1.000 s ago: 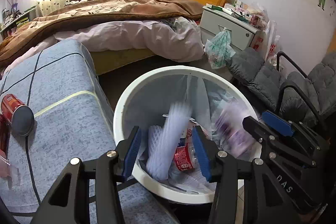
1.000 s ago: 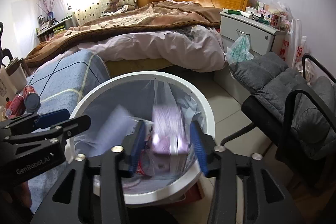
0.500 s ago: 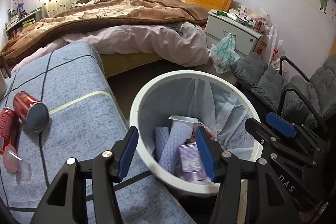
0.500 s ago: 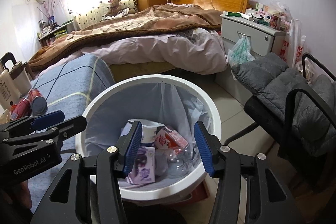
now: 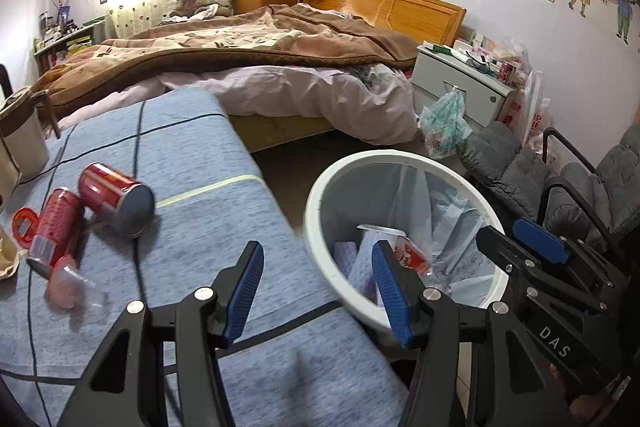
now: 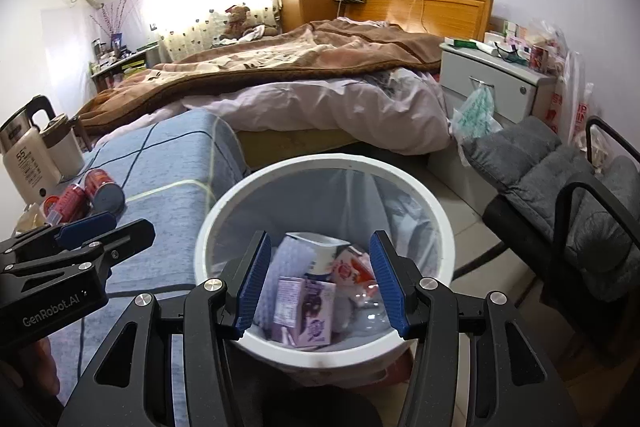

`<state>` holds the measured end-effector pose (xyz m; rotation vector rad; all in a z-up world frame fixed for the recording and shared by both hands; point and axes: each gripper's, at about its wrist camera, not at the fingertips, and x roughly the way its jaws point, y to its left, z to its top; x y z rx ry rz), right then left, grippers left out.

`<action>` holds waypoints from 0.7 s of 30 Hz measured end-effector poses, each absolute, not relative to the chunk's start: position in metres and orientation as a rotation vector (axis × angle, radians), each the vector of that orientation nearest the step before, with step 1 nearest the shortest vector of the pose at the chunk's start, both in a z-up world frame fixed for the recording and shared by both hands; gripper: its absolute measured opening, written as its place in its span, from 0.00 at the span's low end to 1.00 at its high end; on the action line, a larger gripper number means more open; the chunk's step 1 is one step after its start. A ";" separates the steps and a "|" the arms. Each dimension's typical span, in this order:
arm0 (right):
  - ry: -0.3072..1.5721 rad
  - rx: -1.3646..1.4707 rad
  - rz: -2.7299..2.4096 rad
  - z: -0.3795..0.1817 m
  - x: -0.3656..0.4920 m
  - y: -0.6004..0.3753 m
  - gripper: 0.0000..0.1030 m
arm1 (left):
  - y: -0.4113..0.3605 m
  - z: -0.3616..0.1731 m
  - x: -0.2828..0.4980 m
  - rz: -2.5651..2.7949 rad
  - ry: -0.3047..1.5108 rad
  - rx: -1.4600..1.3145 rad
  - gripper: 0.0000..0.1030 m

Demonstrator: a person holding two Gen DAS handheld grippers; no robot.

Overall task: Collect trash
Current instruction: 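Move both open tools back over the red cans on the bed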

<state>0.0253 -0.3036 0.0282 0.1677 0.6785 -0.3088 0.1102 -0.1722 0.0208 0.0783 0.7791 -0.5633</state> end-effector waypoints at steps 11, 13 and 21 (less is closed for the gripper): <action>0.667 0.144 -0.208 0.029 0.040 -0.265 0.51 | -0.110 0.023 0.112 -0.452 0.748 0.015 0.57; 0.666 0.137 -0.187 0.029 0.045 -0.256 0.51 | -0.095 0.023 0.114 -0.420 0.746 0.000 0.57; 0.674 0.117 -0.109 0.026 0.066 -0.224 0.51 | -0.040 0.017 0.124 -0.315 0.754 -0.043 0.58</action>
